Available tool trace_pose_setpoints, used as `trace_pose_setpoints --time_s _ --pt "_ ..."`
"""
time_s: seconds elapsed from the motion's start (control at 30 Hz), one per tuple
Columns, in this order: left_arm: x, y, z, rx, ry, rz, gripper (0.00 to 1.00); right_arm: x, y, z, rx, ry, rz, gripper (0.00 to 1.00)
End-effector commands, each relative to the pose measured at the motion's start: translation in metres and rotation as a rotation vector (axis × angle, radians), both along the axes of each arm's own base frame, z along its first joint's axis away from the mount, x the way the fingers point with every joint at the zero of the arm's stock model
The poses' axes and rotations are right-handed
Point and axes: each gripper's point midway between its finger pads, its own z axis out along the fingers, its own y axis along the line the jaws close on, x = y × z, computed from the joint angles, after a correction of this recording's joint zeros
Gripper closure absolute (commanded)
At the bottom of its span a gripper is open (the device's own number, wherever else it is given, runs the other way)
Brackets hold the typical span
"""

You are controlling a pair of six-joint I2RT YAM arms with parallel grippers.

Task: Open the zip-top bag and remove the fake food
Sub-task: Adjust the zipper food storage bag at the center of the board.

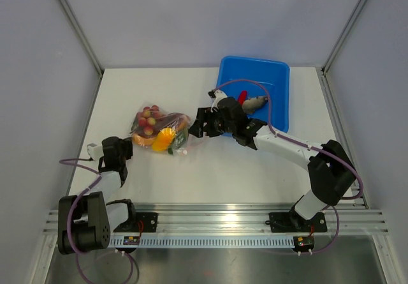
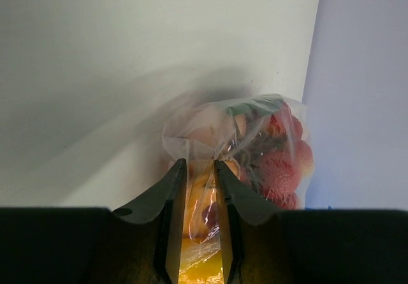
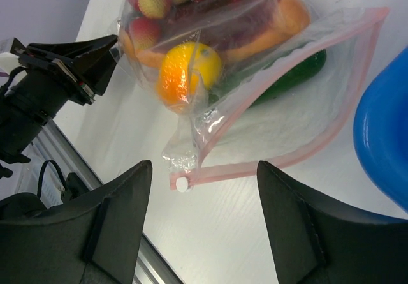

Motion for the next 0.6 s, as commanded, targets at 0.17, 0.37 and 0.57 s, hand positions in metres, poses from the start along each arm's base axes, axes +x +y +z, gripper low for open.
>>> trace_pose_setpoints --time_s 0.17,0.37,0.57 --pt "-0.01 0.009 -0.003 -0.003 0.028 0.063 0.76 0.007 -0.016 0.007 -0.066 -0.039 -0.05 0.33" --pt "-0.014 0.013 -0.005 0.006 0.05 0.084 0.77 0.012 -0.015 -0.011 -0.105 -0.024 -0.063 0.41" --pt "-0.018 0.016 -0.004 0.01 0.062 0.105 0.76 0.023 -0.009 -0.027 -0.162 -0.023 -0.088 0.44"
